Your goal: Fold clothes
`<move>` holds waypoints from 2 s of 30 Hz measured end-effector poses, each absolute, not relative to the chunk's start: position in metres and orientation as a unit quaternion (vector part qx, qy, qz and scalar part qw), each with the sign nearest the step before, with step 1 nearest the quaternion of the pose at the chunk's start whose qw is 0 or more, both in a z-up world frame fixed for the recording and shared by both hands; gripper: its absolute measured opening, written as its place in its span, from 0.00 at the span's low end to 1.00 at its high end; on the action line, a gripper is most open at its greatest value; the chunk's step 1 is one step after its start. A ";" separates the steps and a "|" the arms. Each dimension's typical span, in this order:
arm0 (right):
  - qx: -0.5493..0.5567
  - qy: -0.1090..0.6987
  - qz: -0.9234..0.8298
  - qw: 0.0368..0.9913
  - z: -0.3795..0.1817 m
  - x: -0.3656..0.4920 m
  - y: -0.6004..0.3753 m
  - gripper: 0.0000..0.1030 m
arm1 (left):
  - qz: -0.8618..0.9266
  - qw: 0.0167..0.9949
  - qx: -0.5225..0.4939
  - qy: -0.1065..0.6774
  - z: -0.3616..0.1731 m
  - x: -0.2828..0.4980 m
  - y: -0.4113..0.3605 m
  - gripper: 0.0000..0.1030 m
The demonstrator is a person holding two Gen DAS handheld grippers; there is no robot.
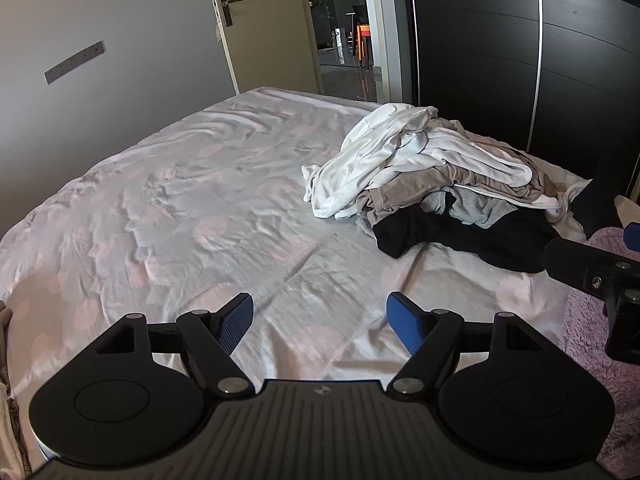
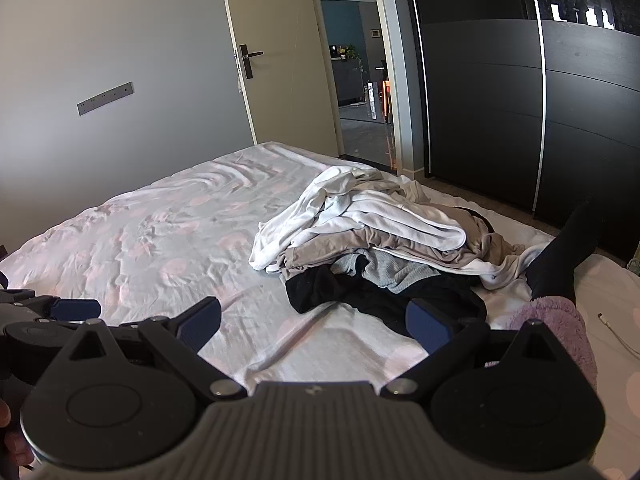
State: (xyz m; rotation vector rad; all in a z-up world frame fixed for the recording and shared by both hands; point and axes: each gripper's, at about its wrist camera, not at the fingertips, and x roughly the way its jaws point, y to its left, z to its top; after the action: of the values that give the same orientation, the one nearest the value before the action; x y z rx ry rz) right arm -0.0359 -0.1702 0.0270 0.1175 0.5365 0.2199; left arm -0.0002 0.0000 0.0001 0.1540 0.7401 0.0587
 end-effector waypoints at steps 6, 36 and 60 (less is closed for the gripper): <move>0.058 0.264 0.109 0.957 0.027 -0.036 -0.170 0.97 | 0.024 0.933 0.072 0.351 0.002 -0.010 0.006 0.71; 0.053 0.261 0.115 0.957 0.028 -0.038 -0.167 0.97 | 0.030 0.927 0.082 0.365 -0.002 -0.006 0.002 0.71; 0.050 0.266 0.122 0.955 0.026 -0.037 -0.163 0.97 | 0.032 0.925 0.078 0.370 -0.005 -0.005 0.008 0.71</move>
State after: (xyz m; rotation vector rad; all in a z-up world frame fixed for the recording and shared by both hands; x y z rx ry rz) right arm -0.0374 -0.1632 0.0259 0.1025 0.5397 0.2469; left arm -0.0051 0.0075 -0.0051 0.1604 0.7583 0.0660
